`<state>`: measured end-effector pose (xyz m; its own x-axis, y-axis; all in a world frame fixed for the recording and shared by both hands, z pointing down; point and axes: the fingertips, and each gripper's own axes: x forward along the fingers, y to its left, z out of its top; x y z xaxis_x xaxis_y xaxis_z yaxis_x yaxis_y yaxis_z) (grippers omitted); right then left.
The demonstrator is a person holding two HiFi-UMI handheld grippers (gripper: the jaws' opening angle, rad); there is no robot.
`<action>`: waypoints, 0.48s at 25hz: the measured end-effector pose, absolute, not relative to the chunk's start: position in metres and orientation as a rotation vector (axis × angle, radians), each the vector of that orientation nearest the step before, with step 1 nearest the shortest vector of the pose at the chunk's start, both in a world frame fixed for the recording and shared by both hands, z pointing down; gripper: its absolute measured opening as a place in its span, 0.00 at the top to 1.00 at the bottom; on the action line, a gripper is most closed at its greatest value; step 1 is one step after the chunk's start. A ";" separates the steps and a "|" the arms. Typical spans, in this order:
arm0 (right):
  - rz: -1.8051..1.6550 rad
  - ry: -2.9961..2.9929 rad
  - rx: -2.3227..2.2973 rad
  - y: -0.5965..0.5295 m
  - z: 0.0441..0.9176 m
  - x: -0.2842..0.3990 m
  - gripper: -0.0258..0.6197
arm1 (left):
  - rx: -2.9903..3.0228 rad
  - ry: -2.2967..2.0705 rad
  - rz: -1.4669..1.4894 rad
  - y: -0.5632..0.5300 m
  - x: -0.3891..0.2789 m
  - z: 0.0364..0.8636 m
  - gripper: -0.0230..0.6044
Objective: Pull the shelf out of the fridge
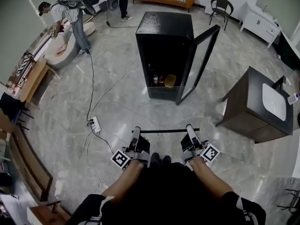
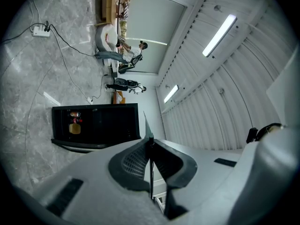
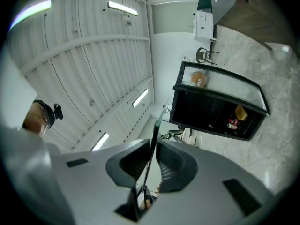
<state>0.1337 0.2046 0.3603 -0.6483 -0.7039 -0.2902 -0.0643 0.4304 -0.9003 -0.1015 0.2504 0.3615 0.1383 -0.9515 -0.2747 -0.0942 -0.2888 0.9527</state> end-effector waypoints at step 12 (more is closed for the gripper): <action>-1.222 2.020 -0.636 0.206 0.356 0.139 0.89 | 1.575 -1.032 -1.282 0.251 -0.094 0.354 0.91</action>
<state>0.1395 0.2057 0.3564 -0.6474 -0.7006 -0.3003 -0.0596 0.4392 -0.8964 -0.0939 0.2506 0.3544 0.1387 -0.9447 -0.2973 -0.0888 -0.3108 0.9463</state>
